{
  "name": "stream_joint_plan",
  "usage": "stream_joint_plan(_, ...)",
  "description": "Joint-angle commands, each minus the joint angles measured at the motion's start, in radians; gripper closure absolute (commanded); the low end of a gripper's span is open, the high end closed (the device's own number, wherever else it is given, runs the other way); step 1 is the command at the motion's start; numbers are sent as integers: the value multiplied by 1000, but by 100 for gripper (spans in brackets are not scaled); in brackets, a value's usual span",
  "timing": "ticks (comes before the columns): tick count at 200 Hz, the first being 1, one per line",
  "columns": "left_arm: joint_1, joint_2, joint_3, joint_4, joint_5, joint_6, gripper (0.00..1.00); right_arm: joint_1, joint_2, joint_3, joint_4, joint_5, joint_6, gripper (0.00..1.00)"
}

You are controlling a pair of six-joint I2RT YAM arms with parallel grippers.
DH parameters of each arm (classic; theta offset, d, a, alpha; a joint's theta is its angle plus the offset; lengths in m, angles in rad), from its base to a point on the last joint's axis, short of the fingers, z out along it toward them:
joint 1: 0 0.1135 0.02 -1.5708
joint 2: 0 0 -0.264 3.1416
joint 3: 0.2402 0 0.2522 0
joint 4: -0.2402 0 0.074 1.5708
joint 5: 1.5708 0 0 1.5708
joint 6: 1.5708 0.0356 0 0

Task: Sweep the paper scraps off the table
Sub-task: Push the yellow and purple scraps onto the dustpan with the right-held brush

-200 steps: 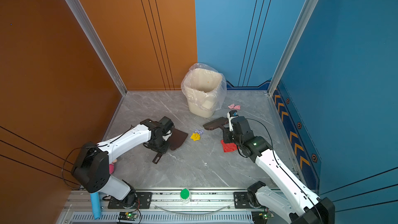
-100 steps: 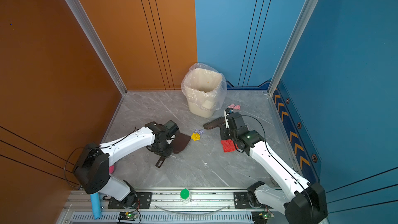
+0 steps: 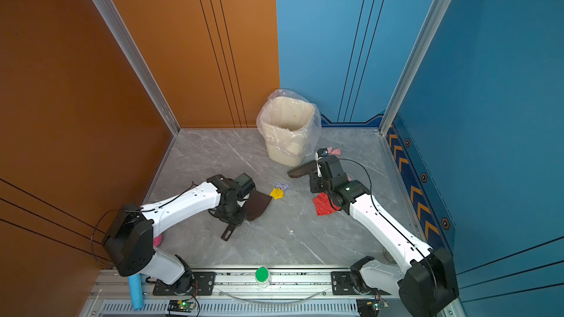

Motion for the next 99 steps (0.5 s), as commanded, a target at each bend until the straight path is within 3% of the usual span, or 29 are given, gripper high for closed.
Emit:
stream_joint_plan(1,-17,22,7,-23,31,14,100,3,14,29,62,37,12,100)
stream_joint_plan(99,-55,148,82,-23,77,66,100,89,113,70,-32,-4,-39,100)
